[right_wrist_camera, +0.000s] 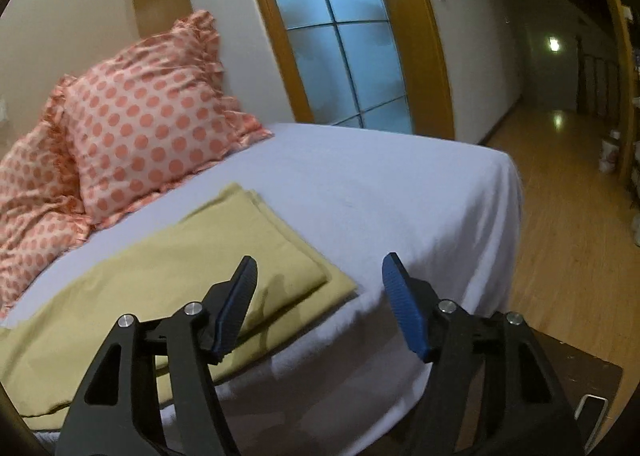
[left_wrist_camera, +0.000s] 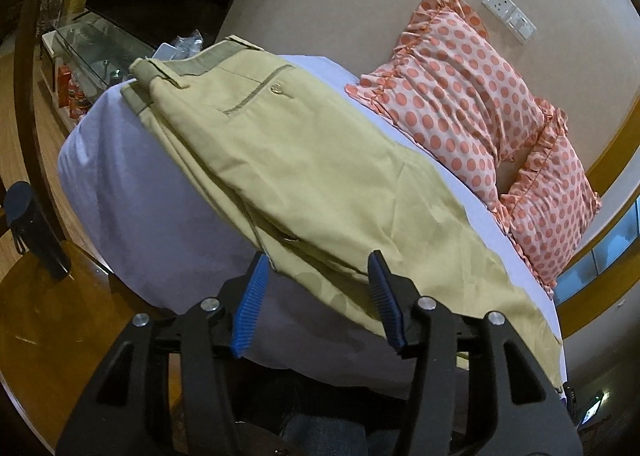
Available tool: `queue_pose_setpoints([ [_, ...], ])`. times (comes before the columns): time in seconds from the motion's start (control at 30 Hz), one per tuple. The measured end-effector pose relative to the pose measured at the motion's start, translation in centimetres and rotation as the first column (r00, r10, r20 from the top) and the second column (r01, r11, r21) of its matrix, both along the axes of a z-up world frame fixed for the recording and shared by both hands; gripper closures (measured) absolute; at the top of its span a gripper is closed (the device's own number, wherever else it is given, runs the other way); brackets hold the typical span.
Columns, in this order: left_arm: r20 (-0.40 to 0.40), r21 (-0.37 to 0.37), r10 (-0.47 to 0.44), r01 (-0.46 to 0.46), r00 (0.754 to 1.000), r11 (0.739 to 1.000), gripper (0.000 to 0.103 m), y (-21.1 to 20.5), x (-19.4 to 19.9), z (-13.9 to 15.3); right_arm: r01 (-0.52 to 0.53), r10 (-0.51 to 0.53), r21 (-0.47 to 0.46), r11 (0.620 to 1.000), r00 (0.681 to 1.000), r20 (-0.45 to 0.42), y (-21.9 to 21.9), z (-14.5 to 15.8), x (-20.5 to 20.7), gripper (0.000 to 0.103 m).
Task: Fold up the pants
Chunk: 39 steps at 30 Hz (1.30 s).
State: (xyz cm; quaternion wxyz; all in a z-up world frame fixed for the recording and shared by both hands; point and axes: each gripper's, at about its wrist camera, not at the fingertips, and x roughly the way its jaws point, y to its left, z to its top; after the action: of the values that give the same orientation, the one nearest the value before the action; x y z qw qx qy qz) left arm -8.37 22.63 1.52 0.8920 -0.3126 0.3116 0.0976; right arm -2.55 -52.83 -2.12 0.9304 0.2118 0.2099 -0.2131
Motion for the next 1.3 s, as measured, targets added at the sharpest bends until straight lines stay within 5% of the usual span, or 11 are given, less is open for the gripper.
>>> queue_pose_setpoints([
  [0.13,-0.010,-0.006,-0.010,0.009,1.000,1.000,0.050,-0.2,0.5,-0.4,-0.078,0.078,-0.008,0.997,0.997,0.015,1.4,0.0,0.1,0.044],
  [0.23,-0.007,-0.005,-0.010,0.010,1.000,1.000,0.048,-0.3,0.6,-0.4,-0.191,0.181,0.119,0.974,0.980,0.085,1.5,-0.8,0.5,0.087],
  [0.43,0.025,-0.012,0.012,-0.012,1.000,1.000,0.047,0.5,-0.1,-0.3,-0.263,0.250,0.089,0.961,0.959,0.135,3.6,0.8,3.0,0.096],
  [0.57,0.043,-0.035,0.050,-0.048,0.998,0.998,0.047,1.5,-0.9,-0.8,-0.442,0.420,0.045,0.896,0.876,0.237,9.2,5.4,6.2,0.096],
  [0.67,0.041,-0.061,0.060,-0.057,0.997,0.996,0.046,2.0,-1.6,-1.2,-0.656,0.621,0.017,0.755,0.722,0.305,17.1,8.6,8.9,0.096],
  [0.8,0.036,-0.058,0.070,-0.068,0.997,0.996,0.045,2.1,-2.2,-1.1,-0.896,0.858,-0.003,0.444,0.424,0.289,31.1,9.8,11.0,0.097],
  [0.87,0.036,-0.060,0.052,-0.049,0.998,0.997,0.043,2.1,-2.3,-1.1,-0.966,0.954,0.018,0.257,0.257,0.155,39.7,8.3,11.3,0.096],
  [0.97,0.041,-0.072,0.010,-0.007,0.999,0.997,0.039,1.9,-2.3,-1.1,-0.988,0.991,0.090,0.122,0.117,-0.062,47.4,5.2,10.8,0.081],
  [1.03,0.043,-0.085,-0.032,0.036,0.999,0.996,0.033,1.6,-2.1,-1.2,-0.988,0.991,0.106,0.113,0.104,-0.082,48.1,4.6,10.0,0.045],
  [1.1,0.049,-0.100,-0.081,0.086,0.995,0.991,0.032,1.3,-1.7,-1.5,-0.985,0.989,0.084,0.149,0.147,-0.032,46.9,5.1,9.4,0.014],
  [1.3,0.062,-0.182,-0.149,0.158,0.987,0.971,0.032,0.3,0.8,-2.6,-0.971,0.967,0.070,0.229,0.235,0.097,41.9,7.2,9.3,0.010],
])
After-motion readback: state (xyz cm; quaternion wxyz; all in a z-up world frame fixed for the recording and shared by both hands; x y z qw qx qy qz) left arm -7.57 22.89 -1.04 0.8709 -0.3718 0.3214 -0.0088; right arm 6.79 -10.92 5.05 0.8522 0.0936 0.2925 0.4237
